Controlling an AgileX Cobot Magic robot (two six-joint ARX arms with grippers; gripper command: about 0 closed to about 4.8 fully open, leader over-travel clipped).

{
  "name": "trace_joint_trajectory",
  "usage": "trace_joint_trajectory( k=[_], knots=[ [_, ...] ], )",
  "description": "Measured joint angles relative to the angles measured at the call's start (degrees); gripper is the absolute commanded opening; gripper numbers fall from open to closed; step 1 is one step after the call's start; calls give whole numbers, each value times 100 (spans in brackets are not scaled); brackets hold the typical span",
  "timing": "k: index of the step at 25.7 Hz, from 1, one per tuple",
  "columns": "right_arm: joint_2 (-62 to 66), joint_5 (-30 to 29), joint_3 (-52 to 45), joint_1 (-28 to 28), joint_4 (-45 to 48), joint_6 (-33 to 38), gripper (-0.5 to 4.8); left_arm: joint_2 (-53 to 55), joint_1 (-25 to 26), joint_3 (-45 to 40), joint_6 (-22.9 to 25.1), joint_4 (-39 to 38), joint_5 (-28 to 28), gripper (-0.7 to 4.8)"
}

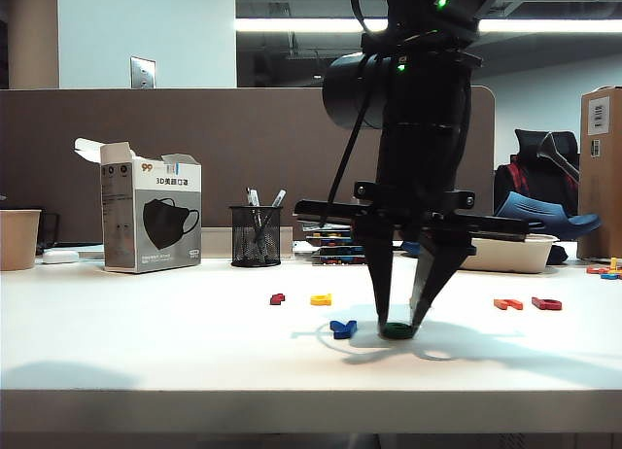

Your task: Select the appropriate letters from the row of letter magnets placed on the table to arrange into the word "yes".

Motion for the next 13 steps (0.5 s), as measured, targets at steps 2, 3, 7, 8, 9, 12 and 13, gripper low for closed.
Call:
trace_joint_trajectory(
  k=[2, 3, 7, 8, 9, 12, 13],
  knots=[
    [0, 0, 0, 0, 94, 0, 53, -2, 0, 0, 0, 0, 0, -6],
    [0, 2, 0, 0, 125, 0, 53, 0, 0, 0, 2, 0, 0, -6],
    [0, 125, 0, -2, 144, 0, 53, 0, 0, 0, 0, 0, 0, -6],
    [0, 122, 0, -2, 144, 0, 53, 0, 0, 0, 0, 0, 0, -6],
    [0, 122, 0, -2, 144, 0, 53, 0, 0, 0, 0, 0, 0, -6],
    [0, 122, 0, -2, 144, 0, 53, 0, 0, 0, 0, 0, 0, -6],
    [0, 122, 0, 0, 144, 2, 53, 0, 0, 0, 0, 0, 0, -6]
  ],
)
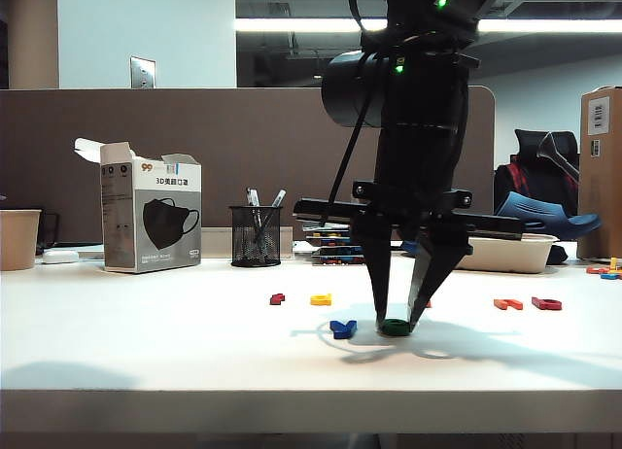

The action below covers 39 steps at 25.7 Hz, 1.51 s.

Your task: Select the appropriate letters from the row of letter magnets placed on the table to arrange into the word "yes".

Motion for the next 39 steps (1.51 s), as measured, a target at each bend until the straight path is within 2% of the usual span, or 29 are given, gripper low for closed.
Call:
trace_joint_trajectory(
  k=[6, 9, 26, 30, 39],
  knots=[
    [0, 0, 0, 0, -160, -2, 55, 0, 0, 0, 0, 0, 0, -6],
    [0, 0, 0, 0, -214, -2, 95, 0, 0, 0, 2, 0, 0, -6],
    [0, 0, 0, -2, -103, 0, 97, 0, 0, 0, 0, 0, 85, -6],
    [0, 0, 0, -2, -103, 0, 140, 0, 0, 0, 0, 0, 85, -6],
    [0, 0, 0, -2, -90, 0, 141, 0, 0, 0, 0, 0, 85, -6]
  ],
)
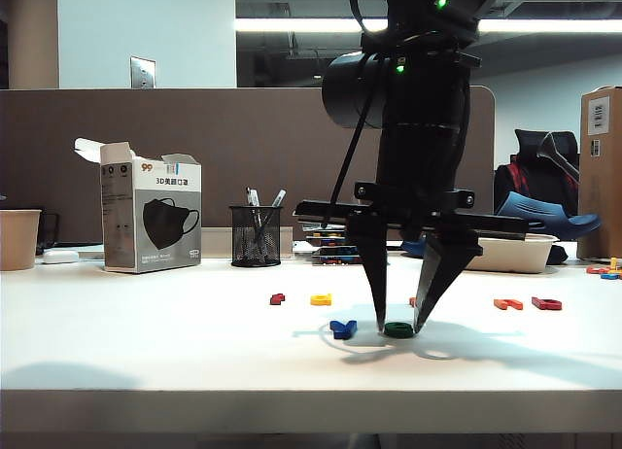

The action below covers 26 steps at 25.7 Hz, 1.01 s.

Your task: Select the appropriate letters from the row of letter magnets placed on the table to arrange into the word "yes".

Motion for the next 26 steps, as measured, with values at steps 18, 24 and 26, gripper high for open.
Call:
trace_joint_trajectory(
  k=[18, 24, 26],
  knots=[
    [-37, -4, 247, 0, -138, 0, 182, 0, 0, 0, 0, -2, 0, -6],
    [-35, 0, 614, 0, -601, -28, 181, -2, 0, 0, 0, -2, 0, -6],
    [-35, 2, 955, -2, -946, -125, 181, 0, 0, 0, 0, -2, 0, -6]
  ],
)
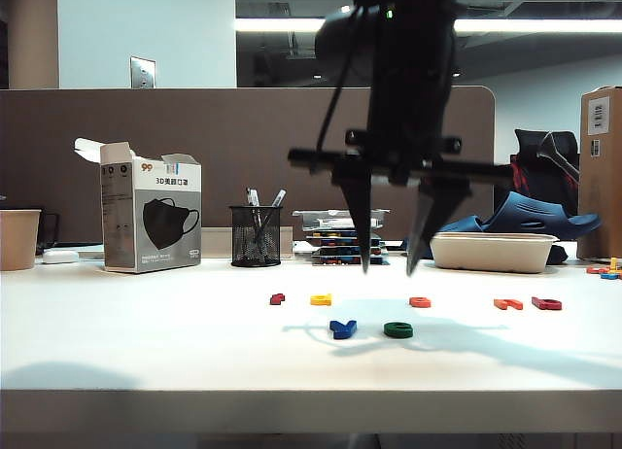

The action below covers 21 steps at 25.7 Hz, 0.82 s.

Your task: Select the appropriate letters from the row of letter magnets placed on the table to arrange into the word "yes".

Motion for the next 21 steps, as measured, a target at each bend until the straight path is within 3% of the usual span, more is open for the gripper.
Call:
trace_joint_trajectory(
  k=[5, 10, 14, 18, 21],
  knots=[
    [-2, 77, 896, -42, -330, -319, 181, -2, 0, 0, 0, 0, 0, -6],
    [-2, 564, 1384, -282, -551, -761, 182, 0, 0, 0, 0, 0, 0, -6],
    [0, 511, 1399, -586, -763, -772, 225, -2, 0, 0, 0, 0, 0, -6],
    [2, 472, 1399, -946, -715, -787, 225, 0, 0, 0, 0, 0, 0, -6],
    [199, 48, 1414, -1121, -483, -787, 225, -2, 0, 0, 0, 0, 2, -6]
  ],
)
